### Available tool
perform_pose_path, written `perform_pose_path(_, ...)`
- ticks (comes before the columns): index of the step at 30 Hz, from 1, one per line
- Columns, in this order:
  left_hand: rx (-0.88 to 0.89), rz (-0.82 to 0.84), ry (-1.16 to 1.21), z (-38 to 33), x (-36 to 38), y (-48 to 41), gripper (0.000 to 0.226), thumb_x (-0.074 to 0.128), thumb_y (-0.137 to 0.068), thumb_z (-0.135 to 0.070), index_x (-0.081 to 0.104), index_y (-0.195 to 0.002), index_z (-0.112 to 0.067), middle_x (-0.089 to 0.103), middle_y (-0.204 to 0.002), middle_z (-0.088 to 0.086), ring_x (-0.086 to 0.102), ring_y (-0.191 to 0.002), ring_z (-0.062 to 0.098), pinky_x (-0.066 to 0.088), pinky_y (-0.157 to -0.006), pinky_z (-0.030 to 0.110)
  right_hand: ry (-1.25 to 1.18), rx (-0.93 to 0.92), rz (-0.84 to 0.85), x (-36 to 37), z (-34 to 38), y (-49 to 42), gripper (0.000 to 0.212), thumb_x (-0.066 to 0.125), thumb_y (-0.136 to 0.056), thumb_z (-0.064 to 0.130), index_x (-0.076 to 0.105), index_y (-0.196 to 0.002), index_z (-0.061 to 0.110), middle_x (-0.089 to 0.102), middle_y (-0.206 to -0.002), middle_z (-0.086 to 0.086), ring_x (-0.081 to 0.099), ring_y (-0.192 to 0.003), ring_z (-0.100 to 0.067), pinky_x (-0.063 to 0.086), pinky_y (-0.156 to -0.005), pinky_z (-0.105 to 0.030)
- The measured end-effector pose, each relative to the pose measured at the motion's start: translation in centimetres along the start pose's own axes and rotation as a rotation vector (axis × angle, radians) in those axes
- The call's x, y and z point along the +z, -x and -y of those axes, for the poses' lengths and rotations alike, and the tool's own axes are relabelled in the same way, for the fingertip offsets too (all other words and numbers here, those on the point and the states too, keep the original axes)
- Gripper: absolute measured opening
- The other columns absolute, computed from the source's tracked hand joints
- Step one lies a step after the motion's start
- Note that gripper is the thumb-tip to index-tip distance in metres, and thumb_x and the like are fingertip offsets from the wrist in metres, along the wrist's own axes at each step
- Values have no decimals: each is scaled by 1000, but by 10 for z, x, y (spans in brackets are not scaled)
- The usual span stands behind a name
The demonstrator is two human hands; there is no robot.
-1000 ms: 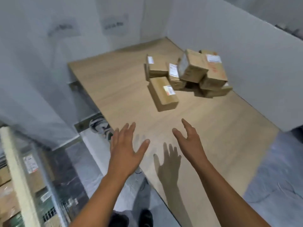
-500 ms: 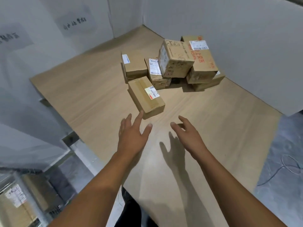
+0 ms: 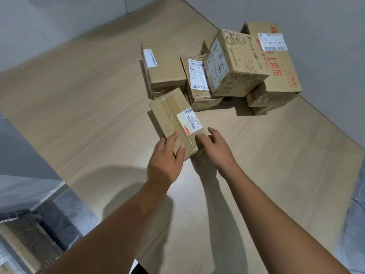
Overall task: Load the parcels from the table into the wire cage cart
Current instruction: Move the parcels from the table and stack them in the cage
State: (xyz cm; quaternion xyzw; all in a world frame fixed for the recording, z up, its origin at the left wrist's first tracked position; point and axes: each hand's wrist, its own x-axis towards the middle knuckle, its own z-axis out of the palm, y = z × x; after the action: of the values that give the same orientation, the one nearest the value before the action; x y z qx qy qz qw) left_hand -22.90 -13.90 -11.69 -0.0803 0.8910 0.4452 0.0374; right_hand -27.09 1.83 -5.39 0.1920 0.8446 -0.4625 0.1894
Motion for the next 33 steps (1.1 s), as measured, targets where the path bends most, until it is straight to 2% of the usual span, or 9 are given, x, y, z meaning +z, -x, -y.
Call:
perform_pose_path(3, -25, -3, 157, -4, -8, 12, 43, 50, -108, -32, 47, -149, -20, 53, -145, -4, 51, -132, 11, 42, -112, 27, -23, -29, 63, 12, -2, 3, 50, 58, -96, 58, 57, -139, 33, 68, -129, 3, 68, -109, -10, 56, -91, -31)
perform_pose_path(7, -74, -89, 291, -2, -22, 53, 32, 49, -105, -35, 49, -137, -34, 56, -138, -8, 54, -129, 12, 46, -110, 43, -124, -66, 129, 23, -11, 46, 42, 62, -99, 52, 50, -136, 35, 69, -117, 8, 70, -94, -2, 50, -67, -13)
perform_pose_path(10, -227, -181, 440, -4, -43, 106, 36, 52, -93, -42, 42, -126, -52, 55, -134, -9, 55, -127, 17, 50, -105, 49, -178, -89, 180, 33, -19, 91, 39, 62, -99, 51, 52, -135, 39, 70, -120, 5, 72, -97, -5, 52, -70, -16)
perform_pose_path(14, -269, -373, 578, -5, -77, 183, 54, 56, -94, -24, 34, -135, -49, 51, -137, -10, 59, -123, 8, 55, -98, 32, -152, -168, 332, 56, -26, 150, 49, 65, -92, 60, 52, -138, 46, 67, -124, 3, 70, -106, -10, 56, -83, -26)
perform_pose_path(18, -446, -561, 602, 14, -103, 251, 40, 54, -87, -63, 37, -123, -69, 49, -143, -9, 57, -129, 15, 51, -108, 45, -126, -283, 535, 88, -25, 210, 44, 63, -101, 46, 52, -143, 38, 69, -123, 10, 69, -95, 8, 51, -73, -8)
perform_pose_path(22, -470, -756, 679, 31, -127, 323, 43, 55, -99, -52, 35, -136, -56, 54, -143, -10, 59, -126, 8, 49, -107, 35, -8, -377, 697, 127, -27, 270, 37, 62, -101, 47, 54, -138, 45, 69, -124, 18, 68, -102, 7, 55, -88, -19)
perform_pose_path(24, -485, -832, 720, 44, -136, 359, 45, 54, -106, -37, 32, -144, -46, 57, -140, -13, 60, -123, 2, 50, -102, 24, 78, -431, 772, 150, -25, 295, 28, 62, -102, 42, 55, -128, 50, 70, -117, 24, 67, -97, 13, 52, -80, -10)
perform_pose_path(29, -622, -1048, 786, 87, -155, 435, 47, 52, -107, -28, 33, -149, -40, 60, -138, -12, 63, -118, 2, 51, -97, 27, 312, -507, 974, 218, -23, 351, 31, 62, -100, 47, 51, -127, 57, 74, -120, 16, 73, -99, 0, 59, -91, -29)
perform_pose_path(33, -700, -1215, 848, 128, -170, 476, 49, 52, -107, -31, 33, -152, -36, 60, -140, -9, 64, -120, 7, 52, -103, 36, 426, -563, 1094, 274, -20, 396, 34, 61, -101, 44, 51, -133, 52, 71, -125, 18, 71, -106, 0, 57, -95, -30)
